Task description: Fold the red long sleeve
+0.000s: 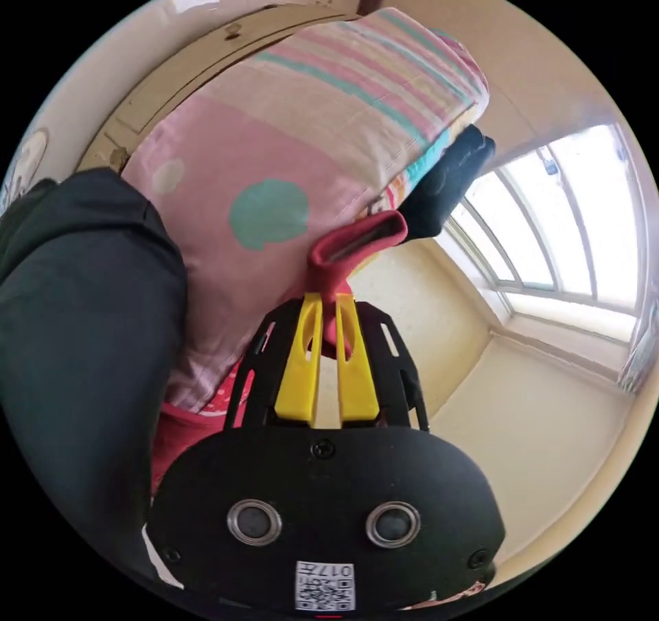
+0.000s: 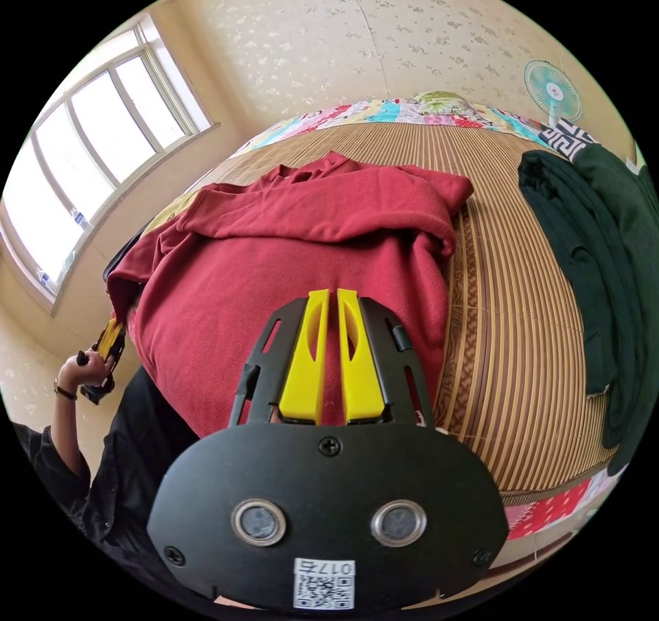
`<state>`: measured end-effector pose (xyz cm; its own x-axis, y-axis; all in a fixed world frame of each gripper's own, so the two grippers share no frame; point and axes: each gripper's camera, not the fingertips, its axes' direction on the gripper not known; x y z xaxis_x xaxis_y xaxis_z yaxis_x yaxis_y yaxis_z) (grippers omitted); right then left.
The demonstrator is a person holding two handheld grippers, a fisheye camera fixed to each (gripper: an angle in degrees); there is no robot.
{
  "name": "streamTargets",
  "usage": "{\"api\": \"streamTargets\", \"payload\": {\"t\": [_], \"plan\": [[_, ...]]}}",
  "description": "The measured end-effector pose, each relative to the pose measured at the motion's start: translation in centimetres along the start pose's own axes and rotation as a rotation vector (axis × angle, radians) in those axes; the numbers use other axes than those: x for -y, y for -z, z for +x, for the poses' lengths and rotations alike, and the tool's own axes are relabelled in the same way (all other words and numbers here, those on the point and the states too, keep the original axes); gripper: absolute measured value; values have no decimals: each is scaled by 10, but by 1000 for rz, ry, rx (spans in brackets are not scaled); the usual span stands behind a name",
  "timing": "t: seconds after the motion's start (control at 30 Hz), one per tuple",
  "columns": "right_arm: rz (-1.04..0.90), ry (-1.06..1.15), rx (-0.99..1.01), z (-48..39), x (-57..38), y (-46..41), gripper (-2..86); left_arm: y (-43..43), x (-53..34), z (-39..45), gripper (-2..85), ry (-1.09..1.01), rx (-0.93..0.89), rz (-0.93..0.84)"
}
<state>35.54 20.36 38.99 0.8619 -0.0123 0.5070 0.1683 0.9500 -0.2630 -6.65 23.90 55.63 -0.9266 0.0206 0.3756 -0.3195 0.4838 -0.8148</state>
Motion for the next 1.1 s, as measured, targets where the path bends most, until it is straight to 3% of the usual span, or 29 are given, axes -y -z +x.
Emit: {"api": "streamTargets", "payload": {"t": [0.1,0.17,0.3,0.37,0.5,0.57,0.6,0.67,0.8,0.97,1.1], "plan": [[3,-11,33,15,-6,0,28,0,-29,70,37,-369,67,58],[5,-24,64,29,-10,-1,27,-40,-80,141,38,-771,203,78],[11,-18,51,37,-16,-2,26,-160,-210,182,39,-1132,126,-120],[11,-3,20,39,-20,-2,25,-253,-321,161,39,-1267,33,-363],[9,-12,38,52,-23,-1,24,-377,-479,62,76,-1325,-16,-830],[10,-30,77,65,-26,1,24,-417,-554,-26,100,-1381,49,-1080],[10,-35,86,68,-26,1,24,-420,-565,-49,102,-1390,97,-1107],[11,-43,100,75,-28,1,24,-406,-576,-138,104,-1403,280,-1104],[10,-28,68,76,-30,-1,23,-355,-543,-237,100,-1389,554,-993],[4,-29,59,82,-30,-5,20,-304,-494,-286,64,-1446,994,-561],[-44,-45,6,78,-21,-13,15,-362,-496,-326,12,-1474,1156,-699]]}}
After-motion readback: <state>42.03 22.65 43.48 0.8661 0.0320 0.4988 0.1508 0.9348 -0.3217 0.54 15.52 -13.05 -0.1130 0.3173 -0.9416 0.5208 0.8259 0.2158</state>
